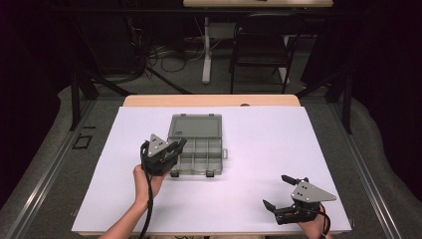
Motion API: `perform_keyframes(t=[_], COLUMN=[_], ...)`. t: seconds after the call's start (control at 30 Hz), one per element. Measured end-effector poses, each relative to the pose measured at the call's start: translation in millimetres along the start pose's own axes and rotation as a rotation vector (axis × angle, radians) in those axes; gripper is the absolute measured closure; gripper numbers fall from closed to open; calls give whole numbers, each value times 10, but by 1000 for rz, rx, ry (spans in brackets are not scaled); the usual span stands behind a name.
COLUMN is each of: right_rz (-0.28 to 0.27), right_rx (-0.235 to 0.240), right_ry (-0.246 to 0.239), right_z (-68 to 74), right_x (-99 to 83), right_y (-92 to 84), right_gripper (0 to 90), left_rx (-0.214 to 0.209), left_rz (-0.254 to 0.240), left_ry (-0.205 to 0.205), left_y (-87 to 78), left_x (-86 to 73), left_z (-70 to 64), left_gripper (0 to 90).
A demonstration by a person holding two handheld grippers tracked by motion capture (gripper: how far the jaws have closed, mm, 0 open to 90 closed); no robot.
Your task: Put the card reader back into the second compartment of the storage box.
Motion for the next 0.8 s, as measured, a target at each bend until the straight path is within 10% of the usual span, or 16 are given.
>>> perform_keyframes(t=[0.8], right_rz=[7], right_rx=[11], right_ry=[2], right_z=[6], right_x=[-4], right_y=[13], right_gripper=[19], left_rx=[41], left_rz=[31], left_ry=[-42], left_y=[304], left_x=[27], left_z=[136], left_gripper=[734])
Point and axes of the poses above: each handheld gripper's, and its own axes: y roughly forward along the jaws, x roughly out of its top, z roughly to its left, the point moved 1 cm from there along y, roughly forward along the jaws, and after that the axes turned 13 degrees about -y, right-handed, at the moved point
